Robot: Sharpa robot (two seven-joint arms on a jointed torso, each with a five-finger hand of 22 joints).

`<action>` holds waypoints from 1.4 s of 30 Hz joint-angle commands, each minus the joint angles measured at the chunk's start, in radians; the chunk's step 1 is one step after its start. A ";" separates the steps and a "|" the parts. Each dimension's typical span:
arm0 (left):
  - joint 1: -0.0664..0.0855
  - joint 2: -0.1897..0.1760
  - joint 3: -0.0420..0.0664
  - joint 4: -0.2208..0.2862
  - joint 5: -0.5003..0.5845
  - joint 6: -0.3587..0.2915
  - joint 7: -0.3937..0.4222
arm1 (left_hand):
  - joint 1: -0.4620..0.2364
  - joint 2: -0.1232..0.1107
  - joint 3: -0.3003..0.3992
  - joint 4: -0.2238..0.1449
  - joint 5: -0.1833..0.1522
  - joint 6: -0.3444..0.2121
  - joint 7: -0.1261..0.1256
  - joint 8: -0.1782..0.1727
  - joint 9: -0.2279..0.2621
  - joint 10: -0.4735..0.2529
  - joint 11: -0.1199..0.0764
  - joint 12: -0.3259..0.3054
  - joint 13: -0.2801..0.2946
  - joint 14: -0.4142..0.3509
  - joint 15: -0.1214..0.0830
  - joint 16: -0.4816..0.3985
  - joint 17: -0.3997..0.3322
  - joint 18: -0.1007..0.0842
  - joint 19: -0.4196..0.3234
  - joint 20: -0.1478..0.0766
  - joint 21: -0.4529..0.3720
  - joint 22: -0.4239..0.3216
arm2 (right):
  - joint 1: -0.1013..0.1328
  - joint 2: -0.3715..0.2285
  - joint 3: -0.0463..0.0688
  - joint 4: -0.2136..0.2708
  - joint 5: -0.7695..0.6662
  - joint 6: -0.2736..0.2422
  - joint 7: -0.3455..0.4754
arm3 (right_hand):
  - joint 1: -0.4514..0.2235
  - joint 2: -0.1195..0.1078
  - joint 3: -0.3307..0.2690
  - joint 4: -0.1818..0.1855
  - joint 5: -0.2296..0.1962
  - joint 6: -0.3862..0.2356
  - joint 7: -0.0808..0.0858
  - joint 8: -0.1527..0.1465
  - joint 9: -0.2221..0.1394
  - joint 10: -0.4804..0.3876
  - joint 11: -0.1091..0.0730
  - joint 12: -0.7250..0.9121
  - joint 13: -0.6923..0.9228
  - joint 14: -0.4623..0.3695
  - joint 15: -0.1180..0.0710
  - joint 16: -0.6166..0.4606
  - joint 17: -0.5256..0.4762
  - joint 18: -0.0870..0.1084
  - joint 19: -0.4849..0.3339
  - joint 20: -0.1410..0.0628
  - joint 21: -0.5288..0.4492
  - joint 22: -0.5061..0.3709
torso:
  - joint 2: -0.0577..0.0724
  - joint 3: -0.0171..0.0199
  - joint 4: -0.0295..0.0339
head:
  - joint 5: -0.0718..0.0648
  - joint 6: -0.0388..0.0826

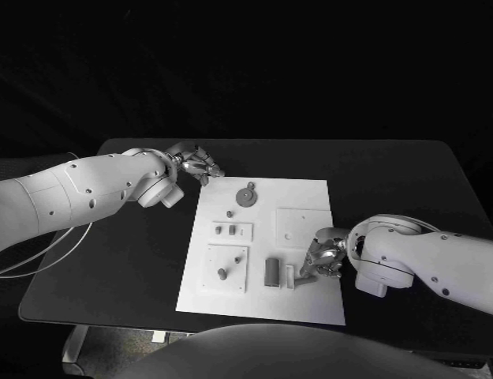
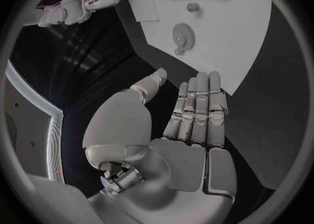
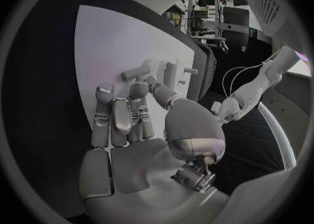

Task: Assemble the parts on the task board

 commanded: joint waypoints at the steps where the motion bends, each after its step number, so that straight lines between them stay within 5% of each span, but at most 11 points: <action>1: 0.001 0.001 0.000 0.002 -0.001 0.009 0.004 | 0.006 0.003 -0.003 -0.003 -0.003 -0.003 0.001 -0.003 0.001 -0.004 0.001 0.006 -0.001 0.006 0.002 -0.004 0.002 0.016 0.004 -0.001 -0.004 0.002 | 0.000 0.004 0.000 -0.004 -0.026 0.022 0.004 | -0.002 -0.011 -0.009 -0.002 -0.005 0.003 0.003 -0.007 -0.002 0.009 0.001 0.005 -0.001 0.001 0.005 0.003 -0.002 0.021 0.001 -0.003 0.006 0.014 | 0.000 -0.0008 -0.0001 | 0.000 0.000; 7: 0.001 0.001 0.000 0.002 -0.001 0.011 0.004 | 0.006 0.003 -0.003 -0.003 -0.003 -0.003 0.001 -0.003 0.001 -0.004 0.001 0.006 -0.001 0.006 0.002 -0.005 0.002 0.015 0.004 -0.001 -0.004 0.002 | 0.000 0.008 -0.001 0.003 -0.103 0.031 0.010 | -0.054 -0.065 -0.037 0.010 -0.005 -0.006 0.009 -0.015 -0.007 0.000 0.007 -0.002 -0.004 -0.017 0.006 -0.004 -0.028 0.021 0.000 0.002 0.000 0.009 | 0.000 0.0004 0.0003 | 0.000 0.000; 10: 0.001 0.001 0.000 0.002 -0.001 0.011 0.004 | 0.006 0.003 -0.003 -0.003 -0.003 -0.003 0.001 -0.003 0.001 -0.004 0.001 0.006 -0.001 0.006 0.002 -0.005 0.002 0.015 0.004 -0.001 -0.004 0.002 | 0.000 0.006 -0.001 0.013 -0.195 0.025 0.026 | -0.103 -0.131 -0.034 0.048 -0.004 -0.012 0.011 -0.020 -0.011 -0.007 0.010 -0.005 -0.005 -0.028 0.004 -0.009 -0.043 0.021 0.002 0.002 -0.008 0.002 | 0.000 0.0008 -0.0003 | 0.001 0.000; 13: 0.001 0.000 0.000 0.002 -0.001 0.011 0.004 | 0.006 0.003 -0.004 -0.003 -0.003 -0.003 0.001 -0.003 0.001 -0.004 0.001 0.007 -0.001 0.006 0.002 -0.005 0.002 0.015 0.004 -0.001 -0.004 0.002 | 0.000 -0.003 -0.001 0.026 -0.344 0.010 0.062 | -0.127 -0.215 0.020 0.125 -0.007 -0.022 0.013 -0.027 -0.015 -0.011 0.015 -0.001 -0.004 -0.035 -0.001 -0.012 -0.054 0.021 0.009 -0.005 -0.014 -0.005 | 0.000 0.0008 -0.0003 | 0.003 0.000; 15: 0.001 -0.001 0.000 0.002 -0.001 0.011 0.004 | 0.006 0.003 -0.004 -0.003 -0.003 -0.003 0.001 -0.003 0.001 -0.004 0.001 0.007 -0.001 0.006 0.002 -0.005 0.003 0.015 0.004 -0.001 -0.004 0.002 | -0.001 -0.011 -0.001 0.031 -0.374 -0.008 0.090 | -0.123 -0.236 0.032 0.138 -0.005 -0.029 0.018 -0.031 -0.017 -0.013 0.015 0.000 -0.003 -0.039 -0.002 -0.013 -0.061 0.021 0.011 -0.007 -0.014 -0.005 | 0.000 0.0007 0.0000 | 0.003 0.000; 22: 0.001 -0.003 0.000 0.002 -0.001 0.012 0.004 | 0.006 0.003 -0.004 -0.003 -0.003 -0.003 0.001 -0.004 0.001 -0.004 0.001 0.007 -0.001 0.006 0.002 -0.005 0.003 0.015 0.004 -0.001 -0.005 0.002 | -0.001 -0.033 -0.001 0.050 -0.487 -0.068 0.189 | -0.092 -0.260 0.041 0.137 -0.005 -0.071 0.031 -0.051 -0.023 -0.016 0.028 0.007 0.001 -0.043 -0.003 -0.015 -0.068 0.021 0.012 -0.011 -0.012 -0.004 | 0.000 0.0005 -0.0008 | 0.005 0.000; 42: 0.001 -0.005 0.000 0.002 -0.001 0.017 0.003 | 0.006 0.003 -0.005 -0.003 -0.003 -0.004 0.001 -0.004 0.001 -0.004 0.001 0.007 -0.002 0.007 0.002 -0.006 0.004 0.016 0.005 -0.001 -0.005 0.002 | -0.001 -0.026 -0.001 0.080 -0.725 -0.005 0.295 | 0.002 -0.277 0.027 0.063 -0.005 -0.141 0.061 -0.078 -0.031 -0.074 0.058 0.017 0.011 -0.125 0.024 -0.031 -0.131 0.021 -0.026 0.011 -0.029 -0.002 | 0.000 -0.0002 -0.0006 | 0.004 0.000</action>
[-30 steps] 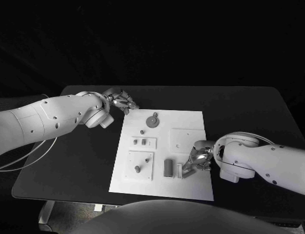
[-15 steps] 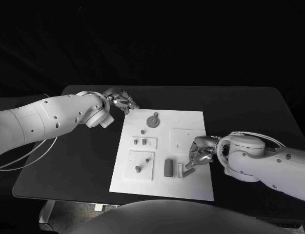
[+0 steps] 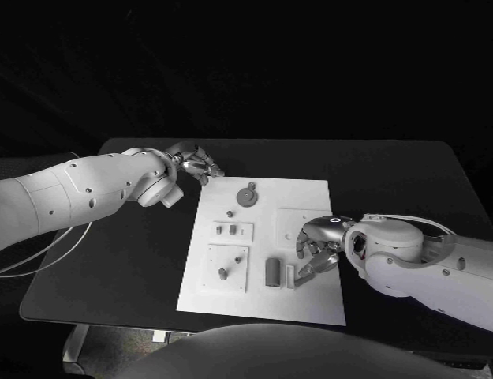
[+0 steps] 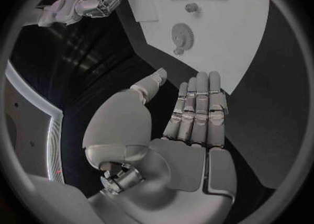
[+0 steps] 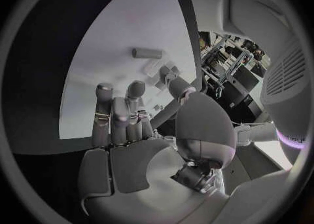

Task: Assemble the parts on the task board

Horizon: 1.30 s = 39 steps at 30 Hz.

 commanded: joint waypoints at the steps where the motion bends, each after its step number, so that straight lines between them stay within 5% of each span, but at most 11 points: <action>1: 0.001 0.000 0.000 0.002 -0.001 0.015 0.003 | 0.006 0.003 -0.005 -0.003 -0.003 -0.004 0.001 -0.004 0.001 -0.005 0.002 0.004 -0.001 0.007 0.002 -0.006 0.001 0.011 0.006 -0.002 -0.005 0.001 | -0.001 0.002 0.000 0.009 -0.083 0.044 0.047 | 0.012 -0.001 0.000 -0.009 -0.001 -0.017 0.017 -0.003 0.000 -0.008 0.000 0.006 0.002 -0.010 0.001 -0.005 0.000 0.021 -0.010 0.002 -0.005 0.002 | 0.000 -0.0004 0.0004 | 0.000 0.000; 20: 0.001 -0.001 0.000 0.003 -0.001 0.016 0.003 | 0.007 0.004 -0.006 -0.004 -0.003 -0.004 0.001 -0.004 0.001 -0.006 0.002 0.004 -0.001 0.007 0.002 -0.006 0.002 0.011 0.007 -0.002 -0.005 0.002 | -0.039 0.010 0.000 0.011 -0.191 0.131 0.061 | 0.043 0.024 -0.006 -0.026 -0.001 0.052 -0.005 0.045 0.026 -0.012 -0.020 0.019 0.001 -0.020 0.001 0.000 0.002 0.021 -0.018 0.013 -0.003 0.007 | 0.000 0.0010 -0.0005 | 0.004 0.000; 35: 0.001 -0.003 0.000 0.004 -0.001 0.017 0.003 | 0.007 0.004 -0.006 -0.004 -0.003 -0.004 0.001 -0.004 0.002 -0.006 0.002 0.004 -0.001 0.008 0.002 -0.007 0.003 0.011 0.007 -0.002 -0.005 0.002 | -0.068 0.024 0.000 -0.006 -0.290 0.095 0.053 | 0.042 0.031 -0.006 -0.021 -0.001 0.062 -0.010 0.052 0.032 -0.010 -0.024 0.020 -0.003 -0.020 0.002 0.001 0.002 0.021 -0.018 0.013 -0.003 0.008 | 0.000 0.0013 0.0002 | 0.003 0.000; 39: 0.001 -0.003 0.000 0.004 -0.001 0.018 0.003 | 0.007 0.005 -0.006 -0.004 -0.003 -0.004 0.001 -0.004 0.002 -0.006 0.002 0.005 -0.002 0.008 0.002 -0.007 0.003 0.011 0.007 -0.002 -0.005 0.002 | -0.074 0.027 0.000 -0.011 -0.323 0.093 0.047 | 0.056 0.050 0.000 -0.024 -0.001 0.071 -0.014 0.058 0.036 -0.004 -0.027 0.021 -0.005 -0.017 0.002 0.003 0.001 0.021 -0.016 0.011 -0.002 0.008 | 0.000 0.0004 0.0002 | 0.002 0.000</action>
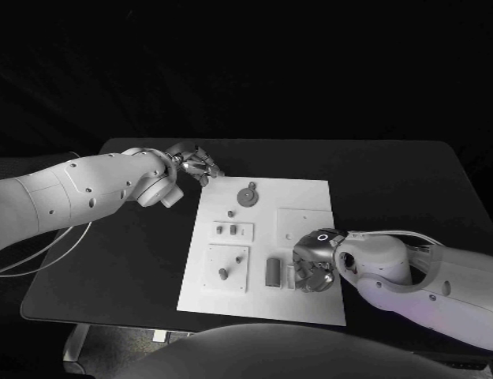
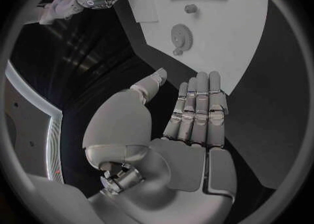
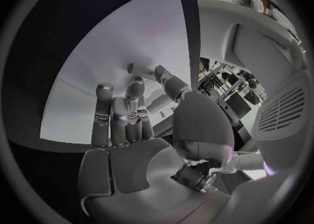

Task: Assemble the parts on the task board

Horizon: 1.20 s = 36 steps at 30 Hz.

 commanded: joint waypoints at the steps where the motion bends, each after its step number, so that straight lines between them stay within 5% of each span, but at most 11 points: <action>1: 0.001 0.001 0.000 0.003 -0.001 0.011 0.005 | 0.007 0.005 -0.004 -0.001 -0.003 -0.004 0.001 -0.004 0.002 -0.006 0.002 0.005 -0.002 0.008 0.002 -0.005 0.001 0.015 0.007 -0.002 -0.005 0.001 | -0.010 0.001 -0.005 -0.012 -0.082 0.013 -0.006 | 0.013 0.021 0.005 -0.004 -0.001 0.004 -0.003 0.003 0.002 0.004 -0.007 0.007 -0.003 -0.003 0.002 0.003 0.000 0.013 -0.002 -0.004 0.001 0.005 | 0.000 -0.0007 0.0003 | 0.000 0.000; 11: 0.001 0.000 0.000 0.003 -0.001 0.013 0.005 | 0.007 0.005 -0.004 -0.001 -0.003 -0.004 0.001 -0.004 0.002 -0.006 0.002 0.005 -0.002 0.008 0.002 -0.005 0.002 0.015 0.007 -0.002 -0.006 0.001 | -0.015 0.007 -0.005 -0.021 -0.132 0.054 -0.023 | 0.044 0.064 0.004 -0.028 -0.001 0.041 -0.016 0.020 0.008 0.008 -0.019 0.006 -0.011 0.001 0.004 0.004 -0.003 0.013 -0.001 -0.005 0.004 0.008 | 0.000 -0.0014 0.0008 | -0.001 0.000; 18: 0.001 -0.001 0.000 0.003 -0.001 0.012 0.006 | 0.007 0.006 -0.004 -0.001 -0.003 -0.004 0.001 -0.004 0.002 -0.005 0.002 0.005 -0.002 0.008 0.002 -0.005 0.002 0.015 0.007 -0.002 -0.006 0.001 | -0.015 0.005 -0.005 -0.023 -0.157 0.064 -0.064 | 0.024 0.065 -0.007 -0.018 -0.001 0.046 -0.018 0.018 0.005 0.009 -0.021 0.005 -0.015 0.002 0.006 0.005 -0.004 0.013 0.000 -0.002 0.004 0.008 | 0.000 -0.0019 0.0006 | -0.002 0.000; 29: 0.001 -0.002 0.000 0.003 -0.001 0.014 0.006 | 0.007 0.006 -0.005 -0.001 -0.003 -0.004 0.001 -0.004 0.002 -0.005 0.002 0.006 -0.002 0.008 0.002 -0.005 0.003 0.015 0.007 -0.002 -0.006 0.001 | -0.015 -0.004 -0.005 -0.003 -0.163 0.023 -0.106 | -0.086 0.025 -0.009 0.089 -0.001 0.047 -0.019 0.009 -0.003 0.011 -0.022 0.004 -0.024 0.008 0.005 0.005 -0.009 0.013 0.007 -0.007 0.000 0.003 | 0.000 -0.0019 0.0014 | -0.002 0.000; 36: 0.001 -0.002 0.000 0.002 -0.001 0.015 0.006 | 0.007 0.007 -0.005 -0.001 -0.003 -0.004 0.001 -0.004 0.002 -0.005 0.002 0.006 -0.002 0.009 0.002 -0.006 0.004 0.015 0.008 -0.003 -0.006 0.002 | -0.015 -0.012 -0.005 0.004 -0.161 0.028 -0.115 | -0.094 0.042 -0.003 0.105 -0.001 0.052 -0.020 0.011 -0.002 0.014 -0.023 0.006 -0.024 0.015 0.004 0.006 -0.002 0.013 0.010 -0.008 0.001 0.003 | 0.000 -0.0018 0.0015 | -0.003 0.000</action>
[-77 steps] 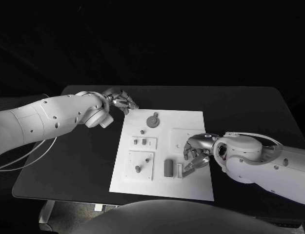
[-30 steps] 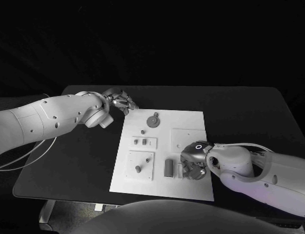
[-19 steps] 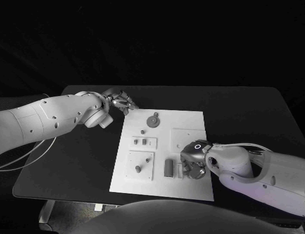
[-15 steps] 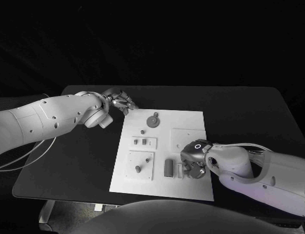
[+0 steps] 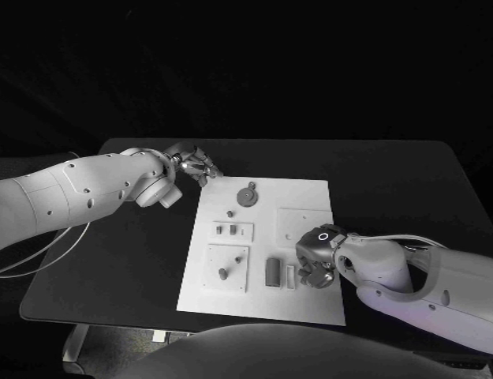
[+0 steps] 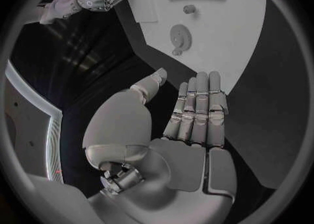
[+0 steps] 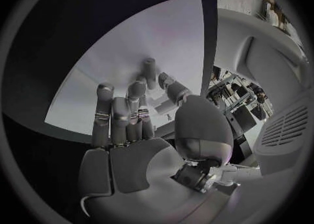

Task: Assemble the parts on the task board

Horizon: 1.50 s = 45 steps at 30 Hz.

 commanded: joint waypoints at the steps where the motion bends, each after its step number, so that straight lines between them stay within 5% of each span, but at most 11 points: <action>1: 0.001 0.001 0.000 0.002 -0.001 0.012 0.006 | 0.007 0.007 -0.005 -0.001 -0.003 -0.004 0.001 -0.004 0.001 -0.005 0.002 0.006 -0.001 0.006 -0.001 -0.004 0.001 0.017 0.006 -0.001 -0.006 0.001 | -0.005 -0.005 -0.005 -0.009 -0.016 0.040 -0.038 | -0.003 0.012 -0.001 0.009 -0.001 0.004 0.003 0.002 -0.017 0.003 -0.004 0.002 -0.001 0.008 0.000 0.007 0.004 0.007 0.006 -0.003 0.002 0.002 | 0.000 -0.0002 0.0000 | 0.000 0.000; 11: 0.001 0.001 0.000 0.002 -0.002 0.013 0.005 | 0.007 0.007 -0.006 -0.001 -0.003 -0.004 0.001 -0.005 0.001 -0.005 0.002 0.007 -0.002 0.007 -0.001 -0.005 0.002 0.017 0.006 -0.001 -0.006 0.001 | -0.005 -0.011 -0.005 -0.015 0.030 0.079 -0.032 | -0.004 0.013 -0.001 0.010 -0.001 0.004 0.003 0.002 -0.017 0.004 -0.005 0.003 -0.001 0.008 -0.001 0.007 0.005 0.007 0.006 -0.003 0.002 0.002 | 0.000 0.0003 -0.0005 | 0.000 0.000; 12: 0.001 0.001 0.000 0.002 -0.002 0.013 0.005 | 0.007 0.007 -0.006 -0.001 -0.003 -0.004 0.001 -0.005 0.001 -0.005 0.002 0.007 -0.002 0.007 -0.001 -0.005 0.002 0.017 0.006 -0.001 -0.006 0.001 | -0.005 -0.012 -0.005 -0.016 0.039 0.082 -0.031 | 0.045 0.133 0.038 -0.008 -0.006 0.012 0.000 0.008 -0.013 0.013 -0.013 0.006 0.000 0.027 -0.004 0.013 0.026 0.007 0.013 -0.011 0.007 0.004 | 0.000 0.0004 -0.0007 | 0.001 0.000; 13: 0.001 0.001 0.000 0.001 -0.002 0.014 0.005 | 0.007 0.007 -0.006 -0.001 -0.003 -0.004 0.001 -0.005 0.001 -0.005 0.002 0.007 -0.002 0.007 -0.001 -0.005 0.002 0.017 0.006 -0.001 -0.006 0.001 | -0.005 -0.012 -0.005 -0.017 0.048 0.084 -0.031 | 0.047 0.146 0.038 -0.013 -0.005 0.013 0.000 0.008 -0.013 0.014 -0.013 0.007 0.000 0.029 -0.005 0.014 0.027 0.007 0.013 -0.012 0.008 0.004 | 0.000 0.0004 -0.0008 | 0.001 0.000; 15: 0.001 0.001 0.000 0.002 -0.002 0.014 0.005 | 0.007 0.007 -0.006 -0.001 -0.003 -0.005 0.001 -0.005 0.001 -0.005 0.002 0.007 -0.002 0.007 -0.001 -0.005 0.002 0.017 0.006 -0.001 -0.006 0.001 | -0.005 -0.011 -0.005 -0.021 0.049 0.087 -0.033 | 0.011 0.213 -0.026 -0.107 -0.003 0.011 -0.003 0.008 -0.011 0.014 -0.008 0.004 -0.003 0.029 -0.009 0.016 0.027 0.007 0.002 -0.008 0.015 0.013 | 0.000 0.0003 -0.0007 | 0.000 0.000; 16: 0.001 0.001 0.000 0.002 -0.002 0.015 0.005 | 0.007 0.007 -0.006 -0.001 -0.003 -0.005 0.001 -0.005 0.001 -0.005 0.002 0.007 -0.002 0.007 -0.001 -0.005 0.002 0.017 0.006 -0.001 -0.006 0.001 | -0.005 -0.011 -0.005 -0.022 0.050 0.089 -0.035 | 0.002 0.226 -0.030 -0.126 -0.002 0.013 -0.001 0.008 -0.012 0.015 -0.011 0.003 -0.005 0.029 -0.009 0.015 0.026 0.007 0.002 -0.007 0.014 0.013 | 0.000 0.0004 -0.0008 | 0.000 0.000; 33: 0.001 0.002 0.000 0.002 -0.005 0.015 0.003 | 0.007 0.008 -0.007 -0.001 -0.003 -0.004 0.001 -0.005 0.001 -0.005 0.001 0.008 -0.002 0.007 -0.001 -0.006 0.004 0.017 0.006 -0.001 -0.006 0.002 | -0.005 -0.023 -0.005 -0.023 0.155 0.052 -0.074 | 0.000 0.243 -0.025 -0.149 0.000 0.026 -0.008 0.010 -0.013 0.027 -0.015 0.006 -0.007 0.059 -0.013 0.023 0.062 0.007 0.011 -0.008 0.019 0.012 | 0.000 0.0001 -0.0003 | -0.003 0.000; 45: 0.001 0.002 0.000 0.003 -0.008 0.016 0.001 | 0.007 0.008 -0.007 -0.001 -0.003 -0.004 0.001 -0.004 0.001 -0.004 0.001 0.008 -0.002 0.008 -0.002 -0.006 0.004 0.017 0.007 -0.001 -0.007 0.002 | 0.036 -0.063 -0.005 -0.015 0.640 -0.087 -0.145 | 0.008 0.242 -0.024 -0.151 0.000 0.030 -0.010 0.012 -0.013 0.031 -0.018 0.008 -0.006 0.070 -0.016 0.026 0.075 0.007 0.015 -0.011 0.021 0.012 | 0.000 -0.0007 -0.0009 | -0.006 0.000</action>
